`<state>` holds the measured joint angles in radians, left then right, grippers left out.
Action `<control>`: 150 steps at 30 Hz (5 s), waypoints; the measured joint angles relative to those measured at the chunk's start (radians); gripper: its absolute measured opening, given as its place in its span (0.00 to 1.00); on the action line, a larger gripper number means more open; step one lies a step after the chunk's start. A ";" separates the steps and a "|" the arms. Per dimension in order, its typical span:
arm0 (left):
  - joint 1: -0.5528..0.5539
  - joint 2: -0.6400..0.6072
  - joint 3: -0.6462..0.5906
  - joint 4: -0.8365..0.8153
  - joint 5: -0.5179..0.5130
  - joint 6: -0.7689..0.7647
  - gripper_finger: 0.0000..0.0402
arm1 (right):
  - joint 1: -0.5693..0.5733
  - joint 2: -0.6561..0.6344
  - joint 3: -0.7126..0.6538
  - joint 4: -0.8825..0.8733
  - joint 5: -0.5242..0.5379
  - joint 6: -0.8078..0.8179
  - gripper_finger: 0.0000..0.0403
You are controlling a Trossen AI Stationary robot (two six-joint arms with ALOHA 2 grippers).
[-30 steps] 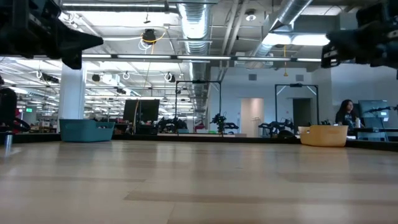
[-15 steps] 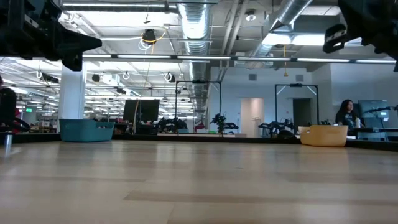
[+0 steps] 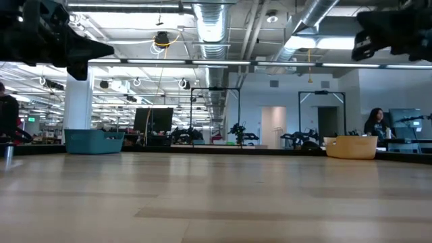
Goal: Sort & place blocks by color
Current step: Return to Home Position
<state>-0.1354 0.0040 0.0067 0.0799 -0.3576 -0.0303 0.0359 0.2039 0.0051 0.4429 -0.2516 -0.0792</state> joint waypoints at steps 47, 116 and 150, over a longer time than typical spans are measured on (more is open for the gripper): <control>0.254 0.104 0.001 -0.037 0.386 -0.103 0.00 | -0.070 -0.001 -0.001 -0.379 0.102 0.046 0.02; 0.253 0.101 0.021 -0.104 0.324 -0.199 0.00 | -0.082 -0.001 0.000 -0.406 0.148 0.053 0.07; 0.254 0.101 0.022 -0.104 0.324 -0.197 0.00 | -0.082 -0.001 0.000 -0.406 0.148 0.053 0.06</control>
<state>0.1184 0.1049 0.0284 -0.0241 -0.0338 -0.2277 -0.0463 0.2029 0.0048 0.0372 -0.1040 -0.0261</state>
